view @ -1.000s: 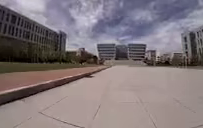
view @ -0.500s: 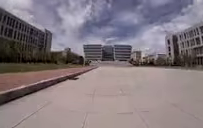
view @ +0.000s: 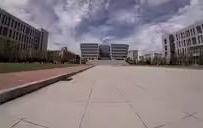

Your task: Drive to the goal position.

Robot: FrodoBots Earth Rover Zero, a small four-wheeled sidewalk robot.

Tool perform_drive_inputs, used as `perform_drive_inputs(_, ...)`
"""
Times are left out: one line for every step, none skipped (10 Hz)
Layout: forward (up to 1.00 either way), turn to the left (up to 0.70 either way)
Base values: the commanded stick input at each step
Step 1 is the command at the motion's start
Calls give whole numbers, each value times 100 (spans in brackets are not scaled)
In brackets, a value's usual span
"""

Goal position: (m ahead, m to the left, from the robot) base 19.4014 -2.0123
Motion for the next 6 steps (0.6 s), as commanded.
perform_drive_inputs(100, 0)
perform_drive_inputs(100, 0)
perform_drive_inputs(100, 0)
perform_drive_inputs(100, 0)
perform_drive_inputs(100, 0)
perform_drive_inputs(100, 0)
